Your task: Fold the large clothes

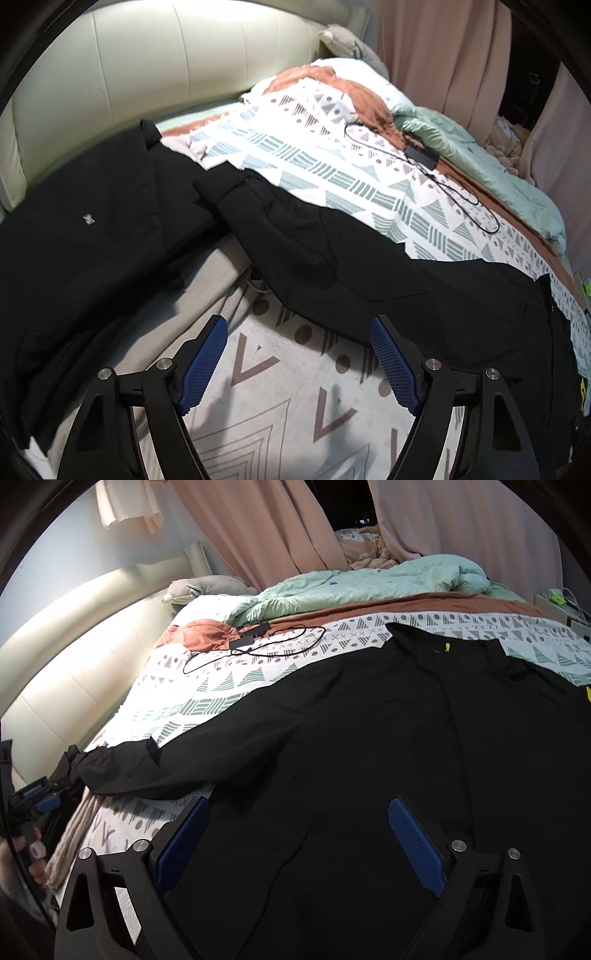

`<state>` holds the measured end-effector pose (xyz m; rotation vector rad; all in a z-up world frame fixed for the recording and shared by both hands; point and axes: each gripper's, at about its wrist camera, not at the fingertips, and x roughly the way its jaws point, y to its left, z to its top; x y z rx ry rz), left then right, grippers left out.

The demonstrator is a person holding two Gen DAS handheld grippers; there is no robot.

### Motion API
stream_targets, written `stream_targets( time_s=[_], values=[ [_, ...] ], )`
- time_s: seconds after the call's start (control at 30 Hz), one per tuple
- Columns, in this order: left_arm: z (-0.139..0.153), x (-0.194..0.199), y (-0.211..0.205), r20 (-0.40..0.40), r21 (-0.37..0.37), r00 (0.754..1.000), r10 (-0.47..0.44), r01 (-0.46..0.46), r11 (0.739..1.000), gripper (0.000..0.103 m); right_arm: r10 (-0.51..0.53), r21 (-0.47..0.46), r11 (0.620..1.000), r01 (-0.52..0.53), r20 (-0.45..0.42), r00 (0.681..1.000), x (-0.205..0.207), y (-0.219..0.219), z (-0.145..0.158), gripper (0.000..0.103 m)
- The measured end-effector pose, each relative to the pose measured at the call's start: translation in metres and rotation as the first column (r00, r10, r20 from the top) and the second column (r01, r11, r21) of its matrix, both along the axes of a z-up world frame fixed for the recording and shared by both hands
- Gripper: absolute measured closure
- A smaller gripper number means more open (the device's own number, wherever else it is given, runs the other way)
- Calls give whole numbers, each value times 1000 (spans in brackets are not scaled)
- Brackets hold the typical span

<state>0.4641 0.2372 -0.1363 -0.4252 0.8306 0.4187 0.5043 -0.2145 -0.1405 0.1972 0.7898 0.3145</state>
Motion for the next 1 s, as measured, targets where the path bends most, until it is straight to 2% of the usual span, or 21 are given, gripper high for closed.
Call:
stream_targets(
  time_s=[0.07,0.2,0.27,0.3,0.33,0.4,0.5,0.6,0.67,0.73,0.8,0.93,1.0],
  values=[
    [-9,9,2,-10,-8,1000,9,-9,1000,24,-2,9,1000,3,-22,1000,5,-2,-6,14],
    [-18,23,1,12,3,1000,27,-27,1000,26,-14,38,999,16,-55,998,12,-7,-14,17],
    [-27,35,2,-8,16,999,34,-34,999,44,-21,50,998,25,-66,998,14,-9,-16,19],
    [-32,40,3,-31,16,999,43,-43,999,65,-24,58,998,29,-74,997,14,-10,-17,22],
    [-35,44,5,-50,11,997,54,-53,999,81,-25,73,997,31,-88,996,16,-11,-18,24],
    [-36,46,10,-38,-14,997,71,-72,997,100,-10,151,988,31,-139,990,20,-16,-23,33],
    [-19,42,8,16,-4,998,65,-65,998,102,11,216,976,27,-171,985,28,-16,-27,39],
    [11,38,3,76,6,996,48,-49,999,102,41,251,968,0,-157,987,36,-10,-27,47],
    [32,37,0,118,5,992,32,-33,999,102,51,268,963,-10,-146,988,43,-6,-28,48],
    [52,36,-6,148,22,989,14,-17,1000,103,58,288,957,-14,-145,988,53,-1,-31,56],
    [72,36,-13,182,28,983,-13,8,1000,103,72,309,951,-21,-155,985,64,5,-36,71],
    [107,38,-26,242,52,968,-65,54,997,103,95,375,927,-16,-191,977,86,11,-49,76],
    [122,40,-32,267,57,959,-90,77,995,103,107,414,910,-11,-211,972,95,13,-57,84]
  ],
)
